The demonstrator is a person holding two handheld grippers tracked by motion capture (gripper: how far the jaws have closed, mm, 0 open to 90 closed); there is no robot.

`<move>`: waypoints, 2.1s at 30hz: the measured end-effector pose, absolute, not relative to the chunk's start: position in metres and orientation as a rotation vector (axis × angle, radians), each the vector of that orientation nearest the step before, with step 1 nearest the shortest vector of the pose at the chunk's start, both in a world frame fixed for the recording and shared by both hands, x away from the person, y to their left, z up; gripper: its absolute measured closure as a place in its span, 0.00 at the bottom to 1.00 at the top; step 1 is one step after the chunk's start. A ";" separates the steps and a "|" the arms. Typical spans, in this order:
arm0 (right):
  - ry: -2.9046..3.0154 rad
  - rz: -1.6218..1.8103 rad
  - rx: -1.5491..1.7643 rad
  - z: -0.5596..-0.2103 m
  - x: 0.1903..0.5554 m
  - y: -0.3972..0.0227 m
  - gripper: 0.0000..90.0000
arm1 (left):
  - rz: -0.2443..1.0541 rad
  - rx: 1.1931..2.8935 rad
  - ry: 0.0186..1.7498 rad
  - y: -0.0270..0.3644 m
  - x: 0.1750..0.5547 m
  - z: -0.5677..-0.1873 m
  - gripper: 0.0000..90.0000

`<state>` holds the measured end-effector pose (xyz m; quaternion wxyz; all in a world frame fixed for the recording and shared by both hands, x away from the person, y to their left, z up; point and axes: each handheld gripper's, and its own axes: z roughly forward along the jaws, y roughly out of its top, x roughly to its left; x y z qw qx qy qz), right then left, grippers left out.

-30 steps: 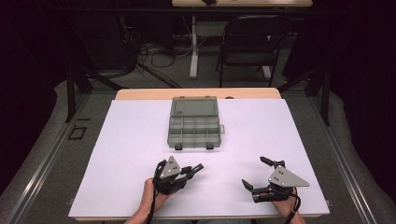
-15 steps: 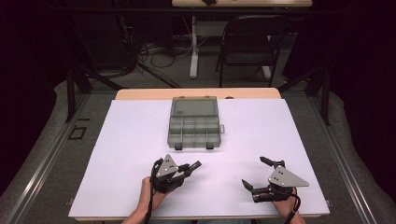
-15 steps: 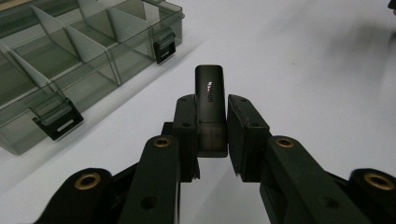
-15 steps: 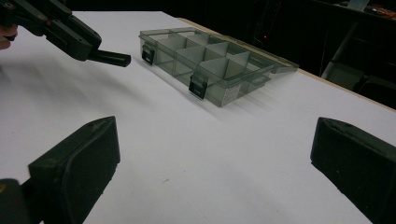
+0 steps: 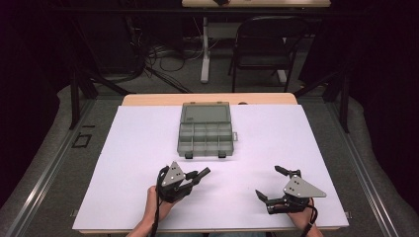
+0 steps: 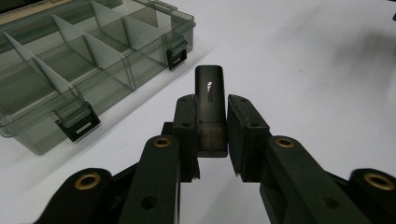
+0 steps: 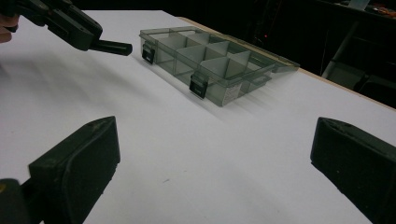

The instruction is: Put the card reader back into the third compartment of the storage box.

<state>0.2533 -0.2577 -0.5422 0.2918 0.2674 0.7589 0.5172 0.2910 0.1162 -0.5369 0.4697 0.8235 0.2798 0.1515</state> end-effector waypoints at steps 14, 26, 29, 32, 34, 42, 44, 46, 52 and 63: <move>2.025 1.372 0.714 -0.542 0.253 -0.257 0.01 | 0.404 1.987 0.701 0.125 0.294 -0.533 0.82; 2.031 1.379 0.710 -0.543 0.254 -0.256 0.01 | 0.422 1.969 0.715 0.130 0.297 -0.532 0.82; 2.029 1.377 0.710 -0.543 0.254 -0.256 0.01 | 0.421 1.964 0.720 0.131 0.298 -0.532 0.82; 2.037 1.376 0.719 -0.543 0.254 -0.256 0.01 | 0.431 1.960 0.718 0.133 0.298 -0.530 0.82; 2.038 1.373 0.712 -0.543 0.254 -0.256 0.01 | 0.438 1.951 0.721 0.134 0.297 -0.530 0.82; 2.026 1.374 0.725 -0.542 0.253 -0.260 0.01 | 0.443 1.943 0.727 0.134 0.302 -0.528 0.82; 2.025 1.371 0.729 -0.542 0.253 -0.260 0.01 | 0.445 1.942 0.729 0.134 0.304 -0.526 0.82; 2.022 1.372 0.727 -0.542 0.253 -0.259 0.01 | 0.443 1.943 0.727 0.133 0.308 -0.526 0.82; 2.031 1.370 0.726 -0.543 0.253 -0.258 0.01 | 0.442 1.937 0.727 0.133 0.314 -0.524 0.82; 2.035 1.376 0.730 -0.542 0.253 -0.258 0.01 | 0.460 1.930 0.723 0.129 0.327 -0.515 0.82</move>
